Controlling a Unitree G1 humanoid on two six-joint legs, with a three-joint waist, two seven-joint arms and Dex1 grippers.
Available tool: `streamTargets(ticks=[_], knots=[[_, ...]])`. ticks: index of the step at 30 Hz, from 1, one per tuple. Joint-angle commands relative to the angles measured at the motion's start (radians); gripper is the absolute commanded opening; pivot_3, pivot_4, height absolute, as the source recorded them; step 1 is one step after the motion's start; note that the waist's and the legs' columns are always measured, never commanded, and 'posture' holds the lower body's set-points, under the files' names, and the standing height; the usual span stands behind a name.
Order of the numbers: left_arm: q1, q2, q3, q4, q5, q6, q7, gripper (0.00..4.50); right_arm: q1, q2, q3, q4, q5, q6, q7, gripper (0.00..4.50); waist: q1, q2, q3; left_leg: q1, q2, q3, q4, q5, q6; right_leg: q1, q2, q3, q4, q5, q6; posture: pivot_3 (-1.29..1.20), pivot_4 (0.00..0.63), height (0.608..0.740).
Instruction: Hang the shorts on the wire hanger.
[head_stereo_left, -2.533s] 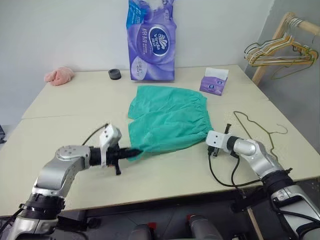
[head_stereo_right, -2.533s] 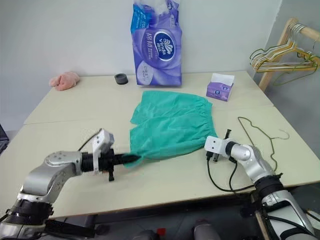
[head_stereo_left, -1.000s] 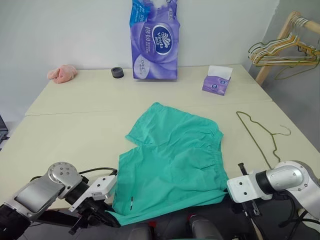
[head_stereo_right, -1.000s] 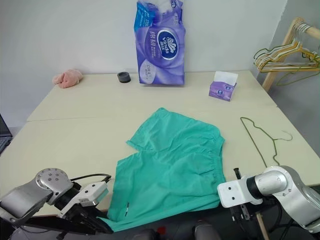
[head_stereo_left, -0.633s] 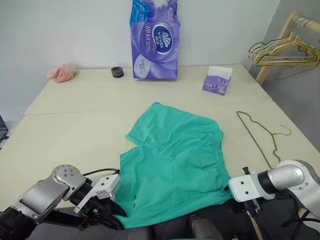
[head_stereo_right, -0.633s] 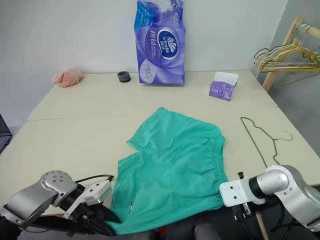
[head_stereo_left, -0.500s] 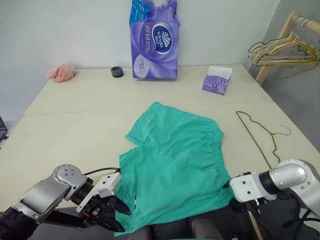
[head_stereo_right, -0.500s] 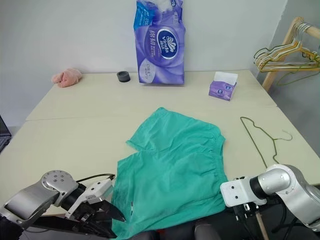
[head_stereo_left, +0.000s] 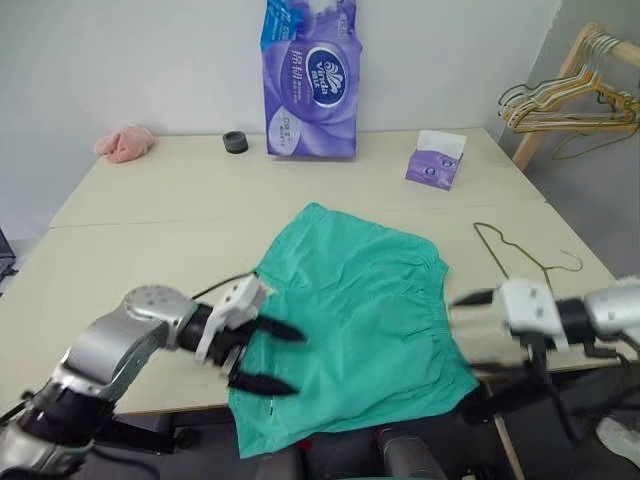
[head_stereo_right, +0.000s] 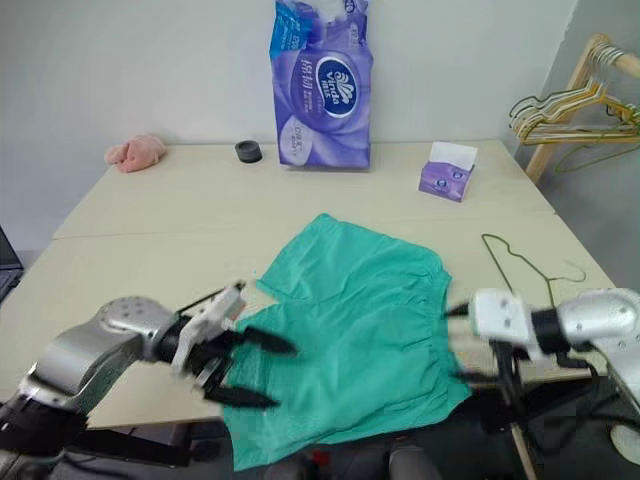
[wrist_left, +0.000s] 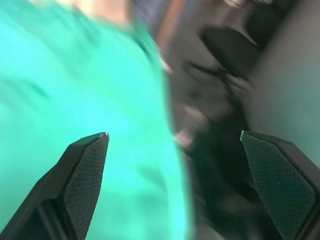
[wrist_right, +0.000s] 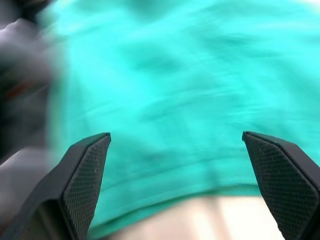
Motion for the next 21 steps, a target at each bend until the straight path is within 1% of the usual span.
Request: streamTargets(ticks=[1, 3, 4, 6, 7, 11, 15, 18, 21], knots=[[-0.076, -0.103, 0.041, 0.056, 0.078, -0.085, 0.157, 4.48, -0.018, 0.128, -0.11, 0.053, 0.034, 0.119, -0.229, 4.5, 0.002, 0.0, 0.0, 0.0, 0.0, 0.0, -0.001, 0.0, 0.0, 0.0, 0.0, 0.0, -0.001, 0.0, 0.0, -0.1, 0.075, 0.74], [-0.117, -0.166, 0.054, 0.087, 0.117, -0.136, 0.225, 4.48, 0.009, 0.222, -0.158, 0.054, -0.016, 0.117, -0.379, 4.5, 0.003, 0.0, 0.0, -0.003, 0.0, -0.001, 0.0, 0.0, 0.0, -0.002, 0.001, -0.001, 0.0, 0.0, -0.001, -0.11, 0.074, 0.74], [-0.127, -0.178, 0.053, 0.087, 0.122, -0.146, 0.227, 4.48, 0.028, 0.248, -0.168, 0.05, -0.04, 0.141, -0.436, 4.5, 0.003, 0.0, 0.0, -0.005, 0.0, -0.001, 0.0, 0.0, 0.0, -0.003, 0.001, 0.0, 0.0, 0.003, -0.004, -0.11, 0.073, 0.74], [-0.14, -0.193, 0.048, 0.082, 0.132, -0.165, 0.226, 4.48, 0.042, 0.3, -0.19, 0.066, -0.105, 0.171, -0.571, 4.5, 0.002, 0.001, -0.001, -0.012, 0.0, -0.001, 0.001, 0.0, 0.0, -0.011, 0.001, 0.001, 0.001, 0.003, -0.005, -0.11, 0.072, 0.74], [-0.145, -0.197, 0.042, 0.079, 0.141, -0.176, 0.228, 4.48, 0.044, 0.32, -0.206, 0.077, -0.116, 0.195, -0.621, 4.5, 0.0, 0.002, -0.001, -0.015, 0.0, -0.001, 0.001, 0.0, 0.0, -0.013, 0.0, 0.001, 0.002, 0.004, -0.005, -0.11, 0.072, 0.74], [-0.171, -0.209, -0.016, 0.057, 0.186, -0.214, 0.197, 4.48, 0.068, 0.4, -0.291, 0.113, -0.142, 0.278, -0.777, 4.5, -0.003, 0.004, -0.002, -0.015, -0.001, 0.0, 0.001, 0.0, 0.0, -0.013, 0.0, 0.001, 0.002, 0.004, -0.004, -0.13, 0.074, 0.74], [-0.172, -0.208, -0.04, 0.04, 0.189, -0.215, 0.166, 4.48, 0.111, 0.412, -0.339, 0.131, -0.159, 0.304, -0.828, 4.5, -0.006, 0.005, -0.003, -0.014, -0.003, 0.0, 0.001, 0.0, 0.0, -0.012, 0.001, 0.001, 0.002, 0.004, -0.004, -0.14, 0.076, 0.74], [-0.173, -0.204, -0.049, 0.024, 0.187, -0.212, 0.149, 4.48, 0.131, 0.416, -0.389, 0.141, -0.111, 0.374, -0.822, 4.5, -0.009, 0.006, -0.003, -0.014, -0.005, 0.0, 0.002, 0.0, 0.0, -0.012, 0.001, 0.002, 0.002, 0.004, -0.004, -0.14, 0.08, 0.74], [-0.168, -0.197, -0.056, -0.003, 0.172, -0.191, 0.125, 4.48, 0.172, 0.399, -0.386, 0.169, -0.105, 0.415, -0.799, 4.5, -0.018, 0.006, -0.003, -0.013, -0.004, 0.0, 0.002, 0.0, 0.0, -0.012, 0.001, 0.002, 0.002, 0.003, -0.003, -0.15, 0.086, 0.74]])
